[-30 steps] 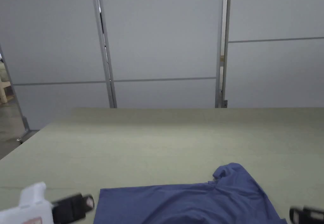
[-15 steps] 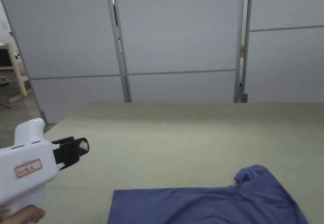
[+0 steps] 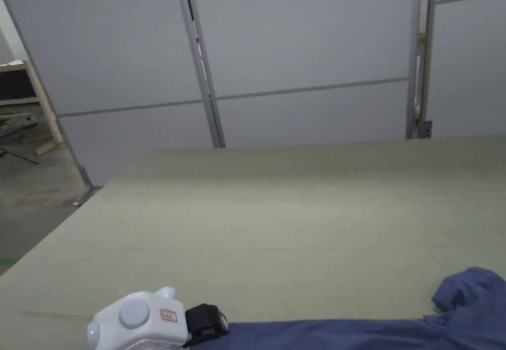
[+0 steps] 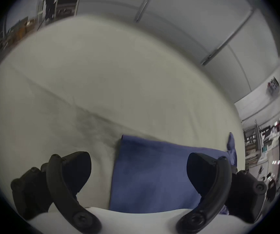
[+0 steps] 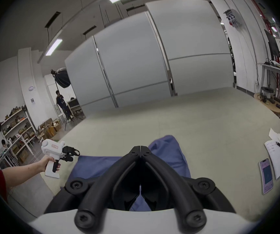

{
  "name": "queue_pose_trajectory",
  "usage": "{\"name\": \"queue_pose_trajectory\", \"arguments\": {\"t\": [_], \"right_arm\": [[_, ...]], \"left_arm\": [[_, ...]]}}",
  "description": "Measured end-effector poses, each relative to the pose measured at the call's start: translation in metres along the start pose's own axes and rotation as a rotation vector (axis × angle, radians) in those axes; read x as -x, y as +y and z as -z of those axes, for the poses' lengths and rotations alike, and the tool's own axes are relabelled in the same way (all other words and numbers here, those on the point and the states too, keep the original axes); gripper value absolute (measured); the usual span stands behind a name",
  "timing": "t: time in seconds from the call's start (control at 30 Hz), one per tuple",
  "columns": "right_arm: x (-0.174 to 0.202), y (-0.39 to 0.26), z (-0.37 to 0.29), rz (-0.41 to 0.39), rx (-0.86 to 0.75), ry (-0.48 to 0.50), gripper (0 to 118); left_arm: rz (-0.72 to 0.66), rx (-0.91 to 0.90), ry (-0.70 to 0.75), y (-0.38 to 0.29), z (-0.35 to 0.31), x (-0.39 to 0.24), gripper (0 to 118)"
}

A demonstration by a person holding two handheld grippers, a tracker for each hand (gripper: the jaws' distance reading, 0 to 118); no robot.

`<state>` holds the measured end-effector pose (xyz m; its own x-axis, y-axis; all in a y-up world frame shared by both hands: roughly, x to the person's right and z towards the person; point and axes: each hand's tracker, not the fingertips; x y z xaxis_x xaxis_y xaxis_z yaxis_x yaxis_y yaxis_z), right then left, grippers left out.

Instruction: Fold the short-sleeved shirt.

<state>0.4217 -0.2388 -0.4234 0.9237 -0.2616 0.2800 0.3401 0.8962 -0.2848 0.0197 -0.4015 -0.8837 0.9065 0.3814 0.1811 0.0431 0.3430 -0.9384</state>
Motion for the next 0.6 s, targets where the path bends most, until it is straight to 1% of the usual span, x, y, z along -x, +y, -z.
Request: {"name": "queue_pose_trajectory", "arguments": {"t": [0.03,0.07,0.13,0.17,0.23,0.3,0.33,0.37,0.4,0.43,0.47,0.5,0.53,0.57,0.6], "right_arm": [[-0.001,0.000,0.003,-0.005,0.015,-0.001,2],[-0.001,-0.002,0.006,-0.007,0.022,-0.005,2],[0.000,-0.006,0.011,-0.004,0.034,-0.005,2],[-0.004,-0.006,0.012,0.004,0.037,-0.001,2],[-0.004,-0.009,0.017,0.021,0.049,0.008,2],[-0.007,-0.011,0.020,0.033,0.051,0.008,2],[-0.007,-0.012,0.021,0.043,0.055,0.010,2],[-0.006,-0.013,0.021,0.052,0.058,0.018,2],[-0.005,-0.014,0.020,0.055,0.056,0.024,2],[-0.006,-0.014,0.017,0.053,0.055,0.025,2],[-0.005,-0.014,0.015,0.046,0.056,0.024,2],[-0.005,-0.015,0.014,0.040,0.058,0.022,2],[-0.005,-0.015,0.014,0.036,0.062,0.021,2],[-0.007,-0.015,0.013,0.035,0.068,0.020,2],[-0.008,-0.016,0.012,0.034,0.072,0.019,2]], "left_arm": [[0.016,-0.018,0.016,-0.001,0.008,-0.001,118],[0.062,-0.068,0.036,-0.005,0.003,-0.008,118],[0.105,-0.072,0.069,-0.011,0.004,-0.022,118],[0.170,-0.053,0.074,-0.013,0.006,-0.028,118],[0.290,-0.060,0.160,-0.019,0.010,-0.045,118],[0.396,-0.044,0.183,-0.029,0.014,-0.065,117],[0.386,0.060,0.162,-0.039,0.020,-0.075,116],[0.402,0.060,0.172,-0.042,0.023,-0.081,116],[0.398,0.056,0.162,-0.033,0.034,-0.072,116],[0.383,0.052,0.129,-0.031,0.035,-0.073,116],[0.445,-0.125,0.182,-0.018,0.029,-0.073,115],[0.431,-0.132,0.172,-0.014,0.029,-0.073,110],[0.427,-0.145,0.177,-0.050,-0.001,-0.104,101],[0.440,-0.140,0.210,-0.055,-0.005,-0.109,87],[0.445,-0.119,0.241,-0.059,-0.010,-0.110,67]]}}
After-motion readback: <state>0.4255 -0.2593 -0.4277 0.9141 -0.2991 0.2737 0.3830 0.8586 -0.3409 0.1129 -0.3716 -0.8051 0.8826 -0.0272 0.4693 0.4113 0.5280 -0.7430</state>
